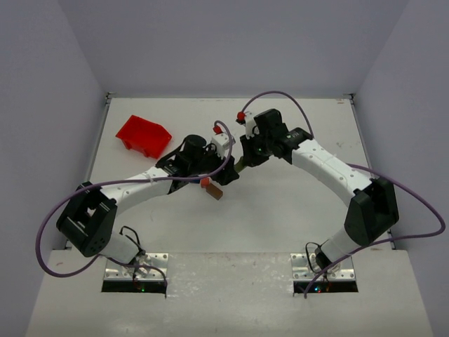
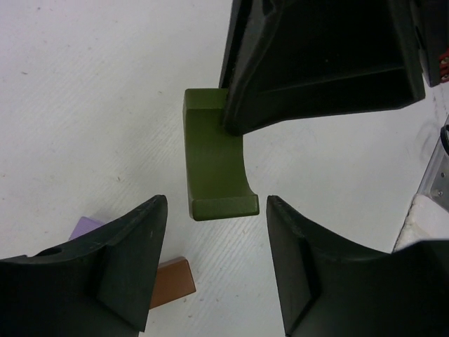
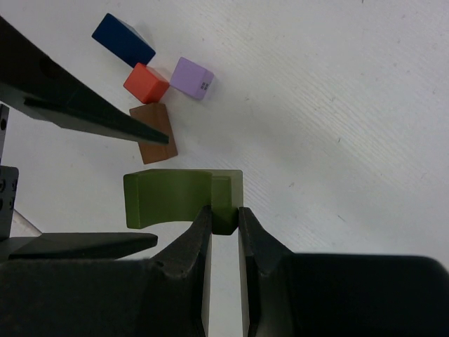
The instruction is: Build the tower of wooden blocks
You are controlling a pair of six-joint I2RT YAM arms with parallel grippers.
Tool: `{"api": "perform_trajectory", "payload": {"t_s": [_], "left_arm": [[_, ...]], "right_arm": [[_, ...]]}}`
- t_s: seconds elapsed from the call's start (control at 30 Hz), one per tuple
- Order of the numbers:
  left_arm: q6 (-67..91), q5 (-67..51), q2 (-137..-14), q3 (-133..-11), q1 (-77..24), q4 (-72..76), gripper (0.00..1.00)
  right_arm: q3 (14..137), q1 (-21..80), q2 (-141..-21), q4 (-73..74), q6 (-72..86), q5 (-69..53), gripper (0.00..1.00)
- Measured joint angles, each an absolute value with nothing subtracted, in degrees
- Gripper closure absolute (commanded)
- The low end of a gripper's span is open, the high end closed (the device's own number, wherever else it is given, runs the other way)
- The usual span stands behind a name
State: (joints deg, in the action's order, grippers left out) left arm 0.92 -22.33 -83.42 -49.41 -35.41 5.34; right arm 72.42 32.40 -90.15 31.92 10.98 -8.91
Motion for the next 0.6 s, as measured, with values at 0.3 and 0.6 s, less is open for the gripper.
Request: {"api": "perform_trajectory", "payload": {"t_s": [0.3,0.6], "left_arm": [[0.0,-22.3,-83.4,-49.4,-36.8,5.3,0.55],[-0.1,-21.8,-83.4,-49.4,-37.3,5.2,0.77]], "right_arm": [[72.4,32.4,-90.0,32.3,11.0,-9.0,1.0],[72.4,32.4,-90.0,33.4,10.9,-9.0,1.0]]}}
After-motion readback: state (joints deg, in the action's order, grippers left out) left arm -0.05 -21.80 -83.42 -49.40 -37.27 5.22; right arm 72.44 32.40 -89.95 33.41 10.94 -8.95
